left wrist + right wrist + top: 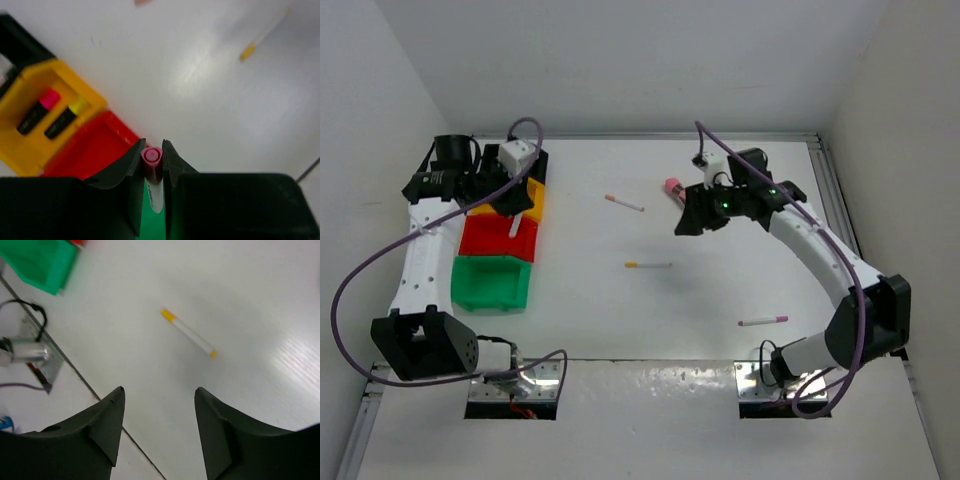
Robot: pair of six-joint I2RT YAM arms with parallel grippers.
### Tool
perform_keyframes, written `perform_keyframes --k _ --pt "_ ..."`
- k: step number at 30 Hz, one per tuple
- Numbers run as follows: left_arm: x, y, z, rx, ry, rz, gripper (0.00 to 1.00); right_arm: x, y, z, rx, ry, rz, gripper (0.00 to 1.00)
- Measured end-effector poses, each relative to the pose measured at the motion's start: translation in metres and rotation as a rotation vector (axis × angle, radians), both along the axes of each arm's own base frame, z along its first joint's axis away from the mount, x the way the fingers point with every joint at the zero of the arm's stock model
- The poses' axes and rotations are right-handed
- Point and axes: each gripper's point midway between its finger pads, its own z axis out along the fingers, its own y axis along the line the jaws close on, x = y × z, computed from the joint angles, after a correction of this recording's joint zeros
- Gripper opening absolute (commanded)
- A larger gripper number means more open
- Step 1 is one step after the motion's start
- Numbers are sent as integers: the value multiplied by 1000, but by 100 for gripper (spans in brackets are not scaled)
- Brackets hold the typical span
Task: Sort the stationery into containers
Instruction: Place the pen in the storage box.
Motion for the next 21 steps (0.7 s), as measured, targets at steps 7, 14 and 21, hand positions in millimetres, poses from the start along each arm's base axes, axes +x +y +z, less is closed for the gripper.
perform_keyframes --k 7,14,21 --pt "-72 57 -109 293 271 -146 0 -47 -75 -41 -161 36 -24 60" --pt "-102 82 -140 396 298 -245 7 -82 -141 -72 -350 10 -16 63" --pt "-107 95 -162 454 319 -258 44 -120 -186 -109 -505 68 110 60"
